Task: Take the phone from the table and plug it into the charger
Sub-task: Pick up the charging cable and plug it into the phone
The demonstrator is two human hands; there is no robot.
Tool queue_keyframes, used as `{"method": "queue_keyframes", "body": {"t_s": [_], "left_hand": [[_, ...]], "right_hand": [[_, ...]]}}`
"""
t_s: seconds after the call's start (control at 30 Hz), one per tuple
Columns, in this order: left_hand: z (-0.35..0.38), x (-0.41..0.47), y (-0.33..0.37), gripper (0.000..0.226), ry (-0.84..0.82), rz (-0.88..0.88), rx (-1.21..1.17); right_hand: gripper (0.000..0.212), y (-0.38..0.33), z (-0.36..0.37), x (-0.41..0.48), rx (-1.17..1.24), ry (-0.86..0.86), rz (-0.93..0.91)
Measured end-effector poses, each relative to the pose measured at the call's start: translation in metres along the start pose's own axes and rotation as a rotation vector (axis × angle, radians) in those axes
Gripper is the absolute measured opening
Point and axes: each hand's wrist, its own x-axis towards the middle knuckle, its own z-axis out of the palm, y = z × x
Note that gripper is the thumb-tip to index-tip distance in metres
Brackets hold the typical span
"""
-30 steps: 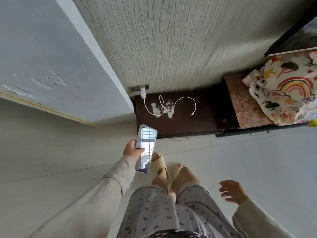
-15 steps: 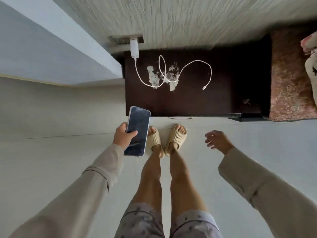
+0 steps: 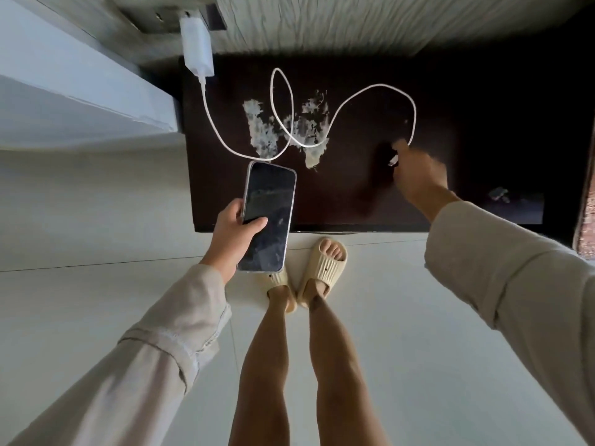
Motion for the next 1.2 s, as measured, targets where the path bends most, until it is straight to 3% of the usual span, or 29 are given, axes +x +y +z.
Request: {"method": "queue_keyframes", "body": {"t_s": [0.27,0.4,0.47,0.67,0.87,0.97,1.2], "left_hand": [[-0.023,0.011,-0.01,0.026,-0.007,0.027,0.003],[-0.028,0.004,-0.005,0.025,0.036,0.001,-0.044],[-0.026,-0.004,0.004,0.023,0.043,-0.016,-0.098],[-0.013,-0.034,0.044,0.014,0.043,-0.188,-0.487],[-0.003,-0.061,0.072,0.027,-0.036,-0.304,-0.829],[-0.002,-0.067,0.075,0.018,-0.058,-0.345,-0.851],[-0.001,-0.077,0.072,0.015,-0.076,-0.363,-0.88]], "right_hand": [[0.029,0.003,0.014,0.018,-0.2,0.111,-0.131],[0.023,-0.008,0.017,-0.005,-0.188,0.079,-0.258],[0.023,-0.022,0.017,-0.035,-0.068,0.018,-0.261],[0.017,-0.066,-0.012,-0.147,0.763,-0.198,-0.026],[0.023,-0.093,-0.048,-0.219,1.189,-0.31,0.127],[0.042,-0.102,-0.059,-0.229,1.335,-0.355,0.143],[0.039,-0.103,-0.069,-0.225,1.447,-0.352,0.194]]}}
